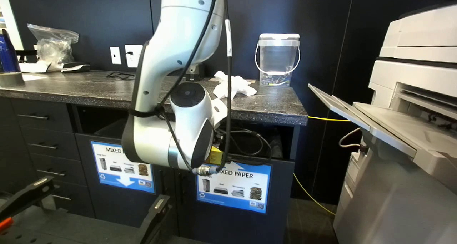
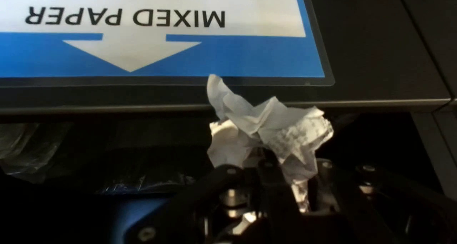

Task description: Put the white pieces of papers in the right bin

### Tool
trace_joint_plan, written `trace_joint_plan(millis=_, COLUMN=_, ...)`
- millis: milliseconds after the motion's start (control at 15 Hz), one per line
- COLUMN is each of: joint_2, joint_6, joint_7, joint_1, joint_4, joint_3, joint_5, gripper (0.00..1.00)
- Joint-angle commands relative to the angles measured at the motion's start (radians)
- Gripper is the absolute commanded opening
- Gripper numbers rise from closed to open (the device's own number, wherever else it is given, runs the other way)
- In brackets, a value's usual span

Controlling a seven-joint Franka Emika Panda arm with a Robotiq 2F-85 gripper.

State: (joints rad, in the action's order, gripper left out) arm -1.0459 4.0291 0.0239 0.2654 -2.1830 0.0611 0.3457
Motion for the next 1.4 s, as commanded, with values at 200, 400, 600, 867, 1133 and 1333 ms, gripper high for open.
trace_joint_plan(millis=200, joint_2=-0.195, joint_6=0.089, joint_7=-0.049, joint_1=0.013, joint_4=0.266, joint_3=-0.001, joint_5=0.1, gripper=0.08)
trace_joint_plan(millis=400, joint_2=-0.223, joint_6=0.098, joint_7=-0.059, joint_1=0.004, joint_4=0.316, joint_3=-0.005, joint_5=0.09, gripper=0.08)
trace_joint_plan(millis=600, joint_2=-0.241, joint_6=0.106, joint_7=-0.06, joint_1=-0.006, joint_4=0.367, joint_3=-0.009, joint_5=0.082, gripper=0.08)
trace_joint_plan(millis=867, joint_2=-0.284, joint_6=0.099, joint_7=-0.083, joint_1=-0.022, joint_4=0.467, joint_3=-0.011, joint_5=0.074, gripper=0.08)
trace_joint_plan(millis=1133, joint_2=-0.304, joint_6=0.05, joint_7=-0.091, joint_1=-0.041, joint_4=0.489, joint_3=-0.024, joint_5=0.042, gripper=0.07)
trace_joint_plan(millis=1333, joint_2=-0.315, joint_6=0.031, joint_7=-0.087, joint_1=-0.043, joint_4=0.495, joint_3=-0.028, joint_5=0.026, gripper=0.07)
